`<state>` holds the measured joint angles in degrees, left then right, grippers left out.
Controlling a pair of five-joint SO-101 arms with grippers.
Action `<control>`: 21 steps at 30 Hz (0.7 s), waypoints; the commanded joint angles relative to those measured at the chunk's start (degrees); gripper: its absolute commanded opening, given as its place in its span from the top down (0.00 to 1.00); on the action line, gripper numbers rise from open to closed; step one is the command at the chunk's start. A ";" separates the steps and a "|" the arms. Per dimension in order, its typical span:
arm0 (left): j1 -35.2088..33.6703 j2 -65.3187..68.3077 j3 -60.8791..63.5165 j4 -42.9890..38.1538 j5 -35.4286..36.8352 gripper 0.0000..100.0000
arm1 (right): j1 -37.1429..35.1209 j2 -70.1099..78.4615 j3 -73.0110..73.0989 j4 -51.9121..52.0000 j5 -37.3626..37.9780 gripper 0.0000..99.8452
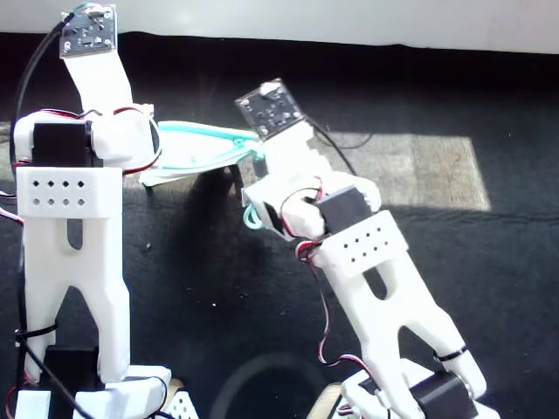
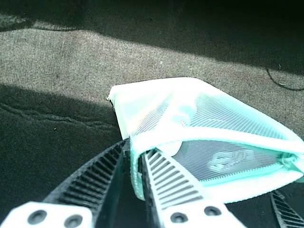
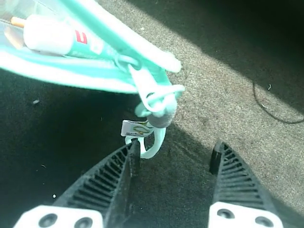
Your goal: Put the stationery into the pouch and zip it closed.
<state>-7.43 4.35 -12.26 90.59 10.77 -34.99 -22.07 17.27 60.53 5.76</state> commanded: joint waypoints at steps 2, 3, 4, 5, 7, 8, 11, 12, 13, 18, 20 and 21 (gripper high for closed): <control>-1.71 8.31 1.19 0.88 0.35 0.99 | -1.36 2.77 -0.40 -4.97 -0.26 0.76; -1.71 8.31 1.19 0.88 0.35 0.99 | -1.36 3.91 -0.40 -6.46 -0.26 0.76; -1.71 8.31 1.19 0.88 0.35 0.99 | -1.10 5.23 -0.40 -8.04 -0.26 0.76; -1.71 8.31 1.19 0.88 0.35 0.99 | -0.92 6.55 -0.40 -9.27 -0.26 0.76; -1.71 8.31 1.19 0.88 0.35 0.99 | -0.04 8.84 -0.48 -11.21 -0.18 0.76; -1.71 8.31 1.19 0.88 0.35 0.99 | 0.22 9.71 -0.48 -12.00 -0.18 0.76; -1.71 8.31 1.19 0.88 0.35 0.99 | 1.45 11.03 -0.48 -13.49 -0.26 0.76; -1.71 8.31 1.19 0.88 0.35 0.99 | 1.80 11.03 -0.48 -13.85 -0.26 0.76; -1.71 8.31 1.19 0.88 0.35 0.99 | 1.80 10.95 -0.48 -13.85 -0.26 0.76; -1.71 8.31 1.19 0.88 0.35 0.99 | 1.80 9.27 -1.71 -13.76 2.20 0.97; -1.71 8.31 1.19 0.88 0.35 0.99 | 1.63 6.81 -2.07 -13.76 2.81 0.98; -1.71 8.31 1.19 0.88 0.35 0.99 | 1.54 5.14 -2.07 -13.76 2.90 0.98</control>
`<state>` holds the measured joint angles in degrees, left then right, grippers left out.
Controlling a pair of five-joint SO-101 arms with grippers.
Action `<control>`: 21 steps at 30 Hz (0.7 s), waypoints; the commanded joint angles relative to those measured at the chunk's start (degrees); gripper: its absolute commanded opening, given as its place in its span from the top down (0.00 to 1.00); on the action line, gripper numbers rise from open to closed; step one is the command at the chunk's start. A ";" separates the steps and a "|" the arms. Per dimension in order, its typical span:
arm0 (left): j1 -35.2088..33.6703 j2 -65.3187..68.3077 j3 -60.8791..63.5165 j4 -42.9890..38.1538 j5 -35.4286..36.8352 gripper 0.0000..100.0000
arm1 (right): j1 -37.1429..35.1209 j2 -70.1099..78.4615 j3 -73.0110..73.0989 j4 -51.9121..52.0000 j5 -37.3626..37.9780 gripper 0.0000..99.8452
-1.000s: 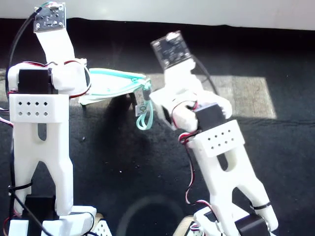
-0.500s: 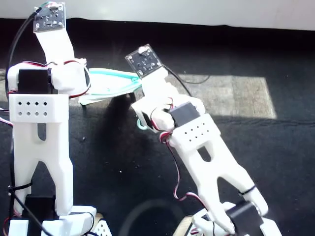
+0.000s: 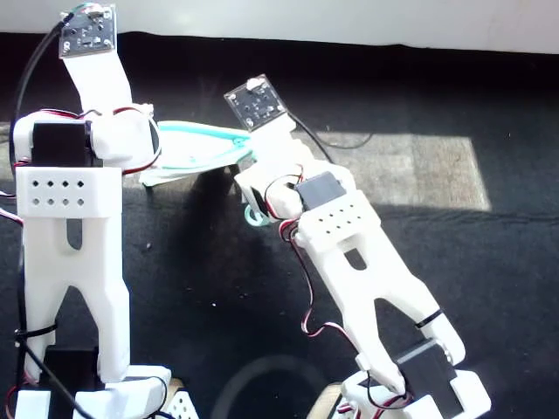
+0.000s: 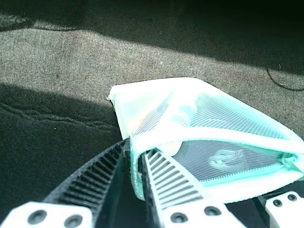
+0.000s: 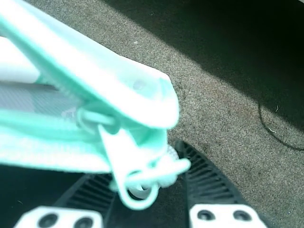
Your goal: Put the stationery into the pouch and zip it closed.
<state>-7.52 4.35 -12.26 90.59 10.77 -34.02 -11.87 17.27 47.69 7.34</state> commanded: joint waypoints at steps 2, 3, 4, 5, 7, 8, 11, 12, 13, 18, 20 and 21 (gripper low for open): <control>-1.63 8.31 1.19 0.88 0.35 0.99 | 0.57 -8.75 -1.80 -0.92 1.49 1.00; -1.54 8.31 1.19 0.88 0.35 0.99 | 0.57 -10.51 -1.71 -0.84 1.49 0.99; -1.54 8.31 1.19 0.88 0.35 0.99 | 0.66 -12.26 -1.63 -0.84 1.58 0.99; -1.54 8.31 1.19 0.88 0.35 0.99 | 0.84 -13.76 -1.54 -0.31 1.58 0.99; -1.54 8.31 1.19 0.88 0.35 0.99 | 0.75 -15.96 -1.54 2.33 2.46 0.99; -1.54 8.31 1.19 0.88 0.35 0.99 | 0.48 -16.84 -1.54 3.47 3.87 0.99; -1.54 8.31 1.19 0.88 0.35 0.99 | -0.92 -17.27 -1.45 6.73 7.56 0.99; -1.54 8.31 1.19 0.88 0.35 0.99 | -1.45 -17.19 -1.45 7.78 8.62 0.99; -1.45 8.31 1.19 0.88 0.35 0.99 | -1.98 -17.19 -1.36 8.84 9.58 0.99; -1.36 8.31 1.19 0.88 0.35 0.99 | -3.21 -17.27 -0.31 9.19 10.11 0.99; -1.36 8.31 1.19 0.88 0.44 0.99 | -3.21 -17.27 0.13 8.31 10.02 0.98; -1.36 8.31 1.27 0.88 0.44 0.99 | -3.21 -17.19 0.13 7.87 10.02 0.97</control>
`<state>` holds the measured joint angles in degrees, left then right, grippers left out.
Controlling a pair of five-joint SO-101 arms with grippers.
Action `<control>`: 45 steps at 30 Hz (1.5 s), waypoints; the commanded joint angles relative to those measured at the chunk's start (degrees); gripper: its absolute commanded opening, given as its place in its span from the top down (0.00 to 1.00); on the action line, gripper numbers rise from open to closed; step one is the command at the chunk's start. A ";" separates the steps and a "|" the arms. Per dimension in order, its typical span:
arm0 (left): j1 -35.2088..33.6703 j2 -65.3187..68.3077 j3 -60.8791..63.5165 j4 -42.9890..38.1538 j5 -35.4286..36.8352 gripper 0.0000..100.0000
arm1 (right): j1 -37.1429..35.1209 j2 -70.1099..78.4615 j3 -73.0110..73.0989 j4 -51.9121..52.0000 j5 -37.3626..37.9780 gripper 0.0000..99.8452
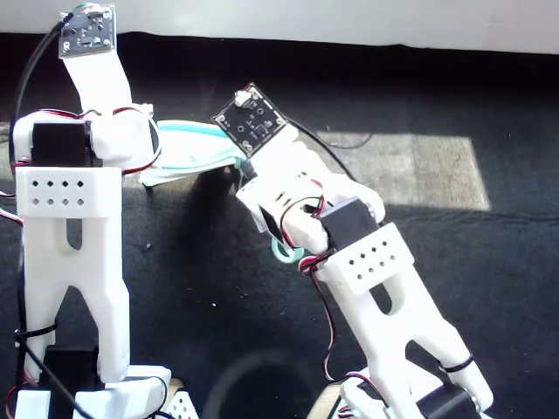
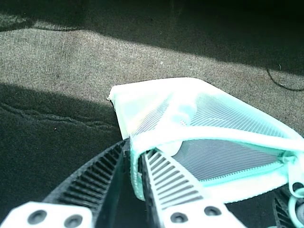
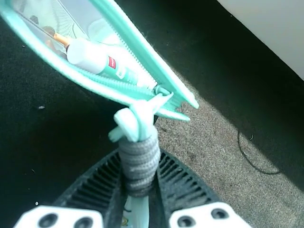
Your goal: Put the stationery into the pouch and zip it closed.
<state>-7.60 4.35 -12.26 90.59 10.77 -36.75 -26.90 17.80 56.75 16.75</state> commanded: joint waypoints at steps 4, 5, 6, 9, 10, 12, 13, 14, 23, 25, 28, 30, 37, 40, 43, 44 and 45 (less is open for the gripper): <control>-1.27 8.31 1.27 0.88 0.53 0.99 | -0.48 -1.98 -0.40 -3.74 0.53 0.88; -1.27 8.31 1.27 0.97 0.53 0.99 | -0.48 -1.45 -0.40 -4.44 0.53 0.88; -1.27 8.31 1.27 0.97 0.53 0.99 | -0.48 -0.31 -0.75 -4.62 0.62 0.89; -1.27 8.31 1.27 1.23 0.53 0.99 | -0.48 4.00 -0.92 -4.88 0.88 0.93; -1.27 8.31 1.27 1.23 0.53 0.99 | -0.40 5.41 -1.01 -4.97 0.97 0.94; -1.36 8.31 1.27 1.32 0.53 0.99 | -0.40 7.60 -1.01 -4.97 0.97 0.94; -1.45 8.31 1.27 1.32 0.53 0.99 | -0.40 8.40 -1.01 -4.97 0.88 0.94; -1.45 8.31 1.27 1.32 0.53 0.99 | -0.40 8.84 -1.01 -4.97 0.79 0.94; -1.45 8.31 1.36 1.14 0.53 0.99 | -0.22 9.10 -0.57 -4.97 0.62 0.94; -1.45 8.31 1.36 0.97 0.44 0.99 | -0.22 9.01 -0.92 -4.70 0.62 0.95; -1.45 8.31 1.27 0.97 0.44 0.99 | -0.22 9.01 -0.92 -4.53 0.62 0.94; -1.45 8.31 1.27 0.97 0.35 0.99 | -0.22 9.01 -0.57 -4.53 0.62 0.94; -1.45 8.31 1.27 0.97 0.35 0.99 | 1.98 7.25 -3.21 -0.66 -8.35 0.85; -1.45 8.31 1.27 0.88 0.35 0.99 | 3.38 6.02 -3.47 -0.66 -8.26 0.87; -1.36 8.31 1.27 0.88 0.35 0.99 | 3.47 6.20 -3.38 -0.84 -8.26 0.88; -1.27 8.31 1.27 0.88 0.35 0.99 | 3.38 6.20 -3.38 -0.92 -8.26 0.88; -1.27 8.31 1.27 0.88 0.35 0.99 | 3.30 6.20 -3.38 -0.92 -8.35 0.88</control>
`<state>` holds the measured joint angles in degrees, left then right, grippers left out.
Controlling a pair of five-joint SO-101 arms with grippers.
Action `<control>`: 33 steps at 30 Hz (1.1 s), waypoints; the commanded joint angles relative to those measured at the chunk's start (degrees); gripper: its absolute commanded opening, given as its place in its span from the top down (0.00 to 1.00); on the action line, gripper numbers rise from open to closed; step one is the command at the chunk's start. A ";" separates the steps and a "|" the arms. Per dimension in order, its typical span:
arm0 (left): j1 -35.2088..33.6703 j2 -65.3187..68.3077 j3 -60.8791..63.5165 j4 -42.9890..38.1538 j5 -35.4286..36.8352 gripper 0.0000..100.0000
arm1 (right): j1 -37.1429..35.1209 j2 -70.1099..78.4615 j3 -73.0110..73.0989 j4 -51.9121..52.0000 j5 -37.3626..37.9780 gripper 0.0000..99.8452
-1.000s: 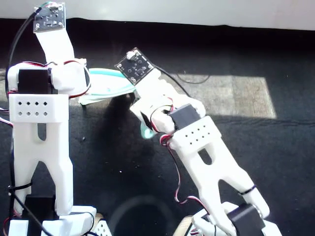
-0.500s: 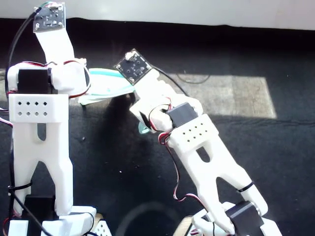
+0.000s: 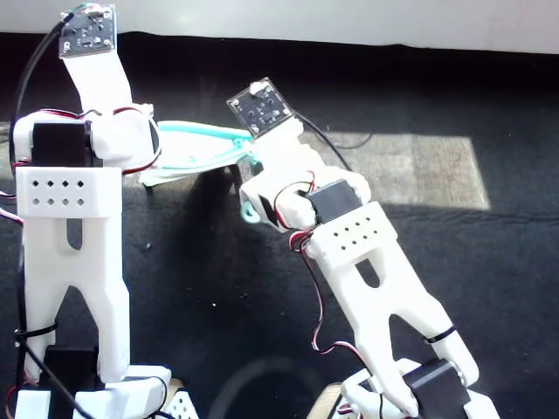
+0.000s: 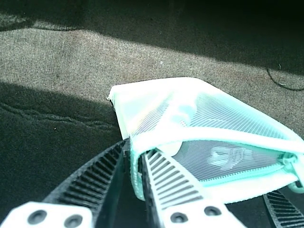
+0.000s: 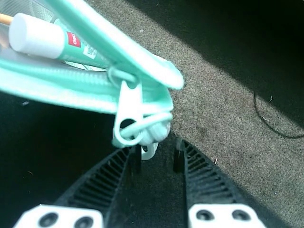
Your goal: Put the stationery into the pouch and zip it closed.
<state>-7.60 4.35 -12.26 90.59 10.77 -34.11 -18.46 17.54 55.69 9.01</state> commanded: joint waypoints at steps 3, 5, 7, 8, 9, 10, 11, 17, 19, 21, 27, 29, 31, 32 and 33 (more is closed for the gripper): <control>-1.19 8.31 1.27 0.88 0.35 0.99 | 0.57 -2.24 -3.12 0.04 -0.88 0.88; -1.19 8.31 1.27 0.88 0.35 0.99 | 0.57 -2.15 -3.12 -0.04 -0.88 0.88; -1.19 8.31 1.27 0.88 0.44 0.99 | 0.48 -2.15 -2.95 -0.57 -0.97 0.88; -1.19 8.31 1.27 0.88 0.53 0.99 | 0.22 -2.15 -2.51 -1.45 -2.11 0.88; -1.19 8.31 1.27 0.88 0.53 0.99 | -0.04 -2.15 -1.71 -2.86 -4.04 0.88; -1.19 8.31 1.27 0.88 0.53 0.99 | -0.22 -2.15 -0.84 -4.88 -6.77 0.88; -1.19 8.31 1.27 0.88 0.53 0.99 | -0.31 -2.15 0.13 -6.73 -9.32 0.88; -1.45 8.40 1.27 0.88 0.53 0.99 | -0.40 -2.15 5.58 -12.26 -13.36 0.84; -1.45 8.40 1.27 0.88 0.53 0.99 | -0.40 -2.15 6.02 -12.44 -13.36 0.84; -1.45 8.40 1.27 0.88 0.53 0.99 | -0.48 -2.51 6.02 -12.35 -13.36 0.84; -1.36 8.40 1.27 0.88 0.53 0.99 | -1.80 -2.33 5.85 -12.35 -13.36 0.84; -1.36 8.40 1.36 0.88 0.53 0.99 | -1.80 -2.24 5.85 -12.35 -13.36 0.85; -1.45 8.40 1.36 0.88 0.35 0.99 | -1.63 -2.42 5.85 -12.35 -13.19 0.91; -1.45 8.40 1.45 0.88 0.35 0.99 | -1.63 -2.59 5.85 -12.44 -12.13 0.96; -1.45 8.40 1.45 0.88 0.35 0.99 | -1.63 -2.77 5.85 -12.44 -10.11 1.00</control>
<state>-7.60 4.35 -12.26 90.59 10.77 -35.52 -18.46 24.04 44.26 -3.65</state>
